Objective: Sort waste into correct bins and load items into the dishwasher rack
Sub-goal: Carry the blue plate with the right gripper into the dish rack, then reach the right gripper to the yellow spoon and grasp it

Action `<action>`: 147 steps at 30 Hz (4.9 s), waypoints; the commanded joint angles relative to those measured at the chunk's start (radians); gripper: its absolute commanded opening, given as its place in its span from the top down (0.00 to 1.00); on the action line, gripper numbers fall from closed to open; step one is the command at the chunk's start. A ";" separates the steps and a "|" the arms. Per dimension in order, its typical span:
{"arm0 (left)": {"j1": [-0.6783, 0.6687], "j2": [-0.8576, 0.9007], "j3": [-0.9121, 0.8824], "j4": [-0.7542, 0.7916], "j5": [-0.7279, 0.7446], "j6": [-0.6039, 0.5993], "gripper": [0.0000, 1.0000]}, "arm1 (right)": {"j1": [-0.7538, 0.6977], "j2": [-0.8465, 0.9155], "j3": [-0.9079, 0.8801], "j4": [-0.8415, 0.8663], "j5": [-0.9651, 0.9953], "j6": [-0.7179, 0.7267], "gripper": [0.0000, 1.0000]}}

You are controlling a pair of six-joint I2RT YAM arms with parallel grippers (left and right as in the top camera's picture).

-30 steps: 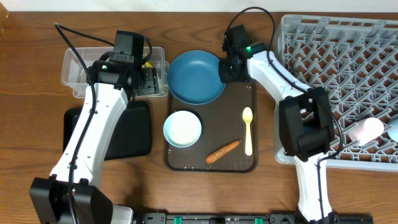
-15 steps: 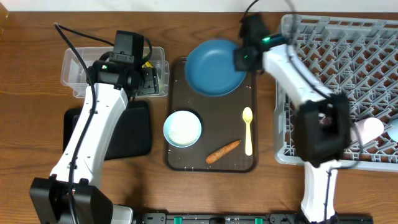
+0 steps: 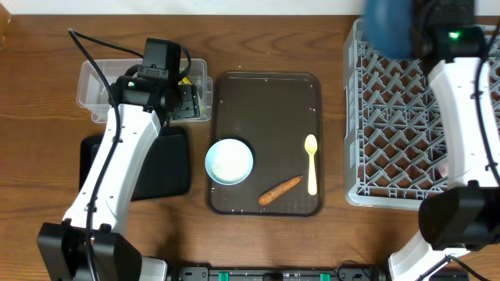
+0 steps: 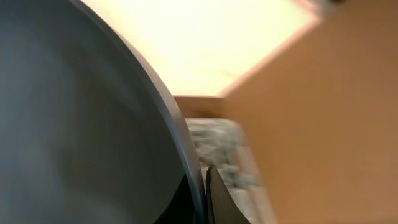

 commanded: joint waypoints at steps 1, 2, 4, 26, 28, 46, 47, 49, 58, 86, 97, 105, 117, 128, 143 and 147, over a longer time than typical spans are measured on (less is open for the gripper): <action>0.005 -0.004 0.009 0.000 -0.012 -0.010 0.25 | -0.082 0.006 0.005 0.031 0.153 -0.166 0.99; 0.005 -0.004 0.009 0.000 -0.012 -0.010 0.25 | -0.102 0.006 0.005 0.042 0.153 -0.179 0.99; 0.005 -0.004 0.009 0.000 -0.012 -0.011 0.25 | -0.145 0.011 0.004 0.072 0.154 -0.207 0.99; 0.005 -0.004 0.009 0.000 -0.011 -0.011 0.25 | -0.276 0.277 0.002 0.187 0.478 -0.291 0.99; 0.005 -0.004 0.009 0.000 -0.011 -0.011 0.25 | -0.258 0.290 0.002 0.177 0.478 -0.267 0.99; 0.005 -0.004 0.009 0.000 -0.007 -0.014 0.25 | -0.124 0.292 -0.001 0.019 0.417 -0.126 0.90; 0.005 -0.004 0.009 0.000 -0.007 -0.014 0.25 | -0.117 0.292 -0.001 -0.015 0.406 -0.082 0.81; 0.005 -0.004 0.009 0.000 -0.007 -0.014 0.25 | -0.101 0.292 -0.001 -0.118 0.324 -0.006 0.67; 0.005 -0.004 0.009 -0.001 -0.008 -0.014 0.25 | -0.086 0.255 0.000 -0.304 0.028 0.179 0.55; 0.005 -0.004 0.009 0.000 -0.008 -0.014 0.24 | 0.190 0.013 -0.088 -0.563 -0.992 0.281 0.24; 0.005 -0.004 0.009 0.000 -0.008 -0.014 0.25 | 0.440 0.074 -0.370 -0.505 -0.804 0.581 0.26; 0.005 -0.004 0.009 0.000 -0.008 -0.014 0.24 | 0.491 0.074 -0.508 -0.465 -0.804 0.677 0.26; 0.005 -0.004 0.009 -0.001 -0.007 -0.014 0.24 | 0.499 0.075 -0.627 -0.370 -0.723 0.751 0.27; 0.005 -0.004 0.009 -0.001 -0.008 -0.014 0.24 | 0.499 0.076 -0.745 -0.237 -0.735 0.785 0.44; 0.005 -0.004 0.009 -0.001 -0.008 -0.014 0.24 | 0.499 0.076 -0.745 -0.222 -0.726 0.785 0.87; 0.005 -0.004 0.009 -0.001 -0.008 -0.014 0.25 | 0.499 0.076 -0.745 -0.222 -0.726 0.785 0.93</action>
